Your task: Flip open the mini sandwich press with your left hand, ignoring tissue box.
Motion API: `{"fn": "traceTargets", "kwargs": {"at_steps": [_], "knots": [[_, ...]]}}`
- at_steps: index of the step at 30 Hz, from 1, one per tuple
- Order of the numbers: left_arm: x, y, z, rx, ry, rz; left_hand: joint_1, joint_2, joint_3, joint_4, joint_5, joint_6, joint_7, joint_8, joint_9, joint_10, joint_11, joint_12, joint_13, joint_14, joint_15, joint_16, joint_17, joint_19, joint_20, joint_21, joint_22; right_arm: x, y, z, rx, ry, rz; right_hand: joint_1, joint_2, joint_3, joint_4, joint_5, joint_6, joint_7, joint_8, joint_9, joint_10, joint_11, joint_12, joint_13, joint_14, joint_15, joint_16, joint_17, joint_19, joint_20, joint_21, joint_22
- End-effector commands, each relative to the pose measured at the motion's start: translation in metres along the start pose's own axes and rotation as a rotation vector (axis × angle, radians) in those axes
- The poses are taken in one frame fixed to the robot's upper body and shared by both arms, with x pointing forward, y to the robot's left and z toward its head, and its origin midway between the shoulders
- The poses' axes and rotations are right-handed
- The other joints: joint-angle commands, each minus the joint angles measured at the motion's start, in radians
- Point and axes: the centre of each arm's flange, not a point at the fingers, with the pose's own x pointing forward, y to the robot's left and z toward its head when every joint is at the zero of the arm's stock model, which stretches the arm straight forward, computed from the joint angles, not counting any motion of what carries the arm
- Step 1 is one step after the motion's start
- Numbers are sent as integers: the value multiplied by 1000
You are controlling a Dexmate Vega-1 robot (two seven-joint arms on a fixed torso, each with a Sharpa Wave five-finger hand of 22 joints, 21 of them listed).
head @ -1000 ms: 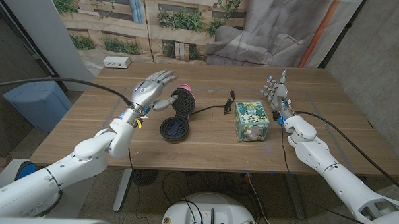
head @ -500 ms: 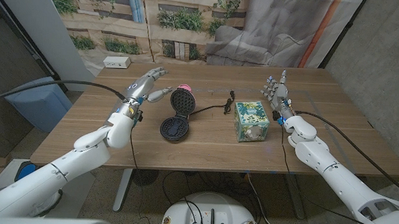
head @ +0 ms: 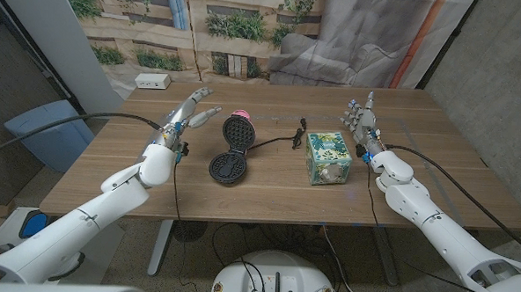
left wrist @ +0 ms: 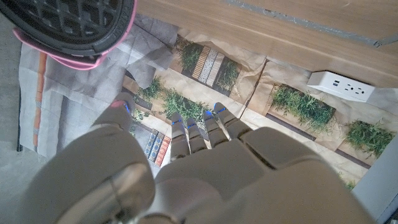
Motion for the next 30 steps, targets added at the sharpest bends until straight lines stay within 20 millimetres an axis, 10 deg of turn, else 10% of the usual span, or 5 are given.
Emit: {"fn": "traceTargets", "kwargs": {"at_steps": [1, 30], "knots": [[2, -9, -21, -210, 51, 26, -38, 8, -17, 11, -8, -23, 0, -5, 3, -17, 2, -2, 2, -16, -8, 0, 5, -22, -55, -6, 3, 0, 0, 0, 0, 0, 0, 3, 90, -7, 2, 5, -7, 2, 5, 5, -3, -1, 2, 3, -7, -23, 2, 2, 6, 6, -2, 3], [18, -56, -43, -622, 223, 41, -204, 66, -43, 70, -2, -143, 37, -9, 0, -78, 25, -2, 1, -91, 6, 2, 8, -117, -54, 0, 4, 0, 0, 0, 0, 0, 0, 3, 90, -7, 2, 5, -7, 0, 5, 5, -3, -1, 2, 4, -7, -24, 2, 2, 6, 6, -3, 3]]}}
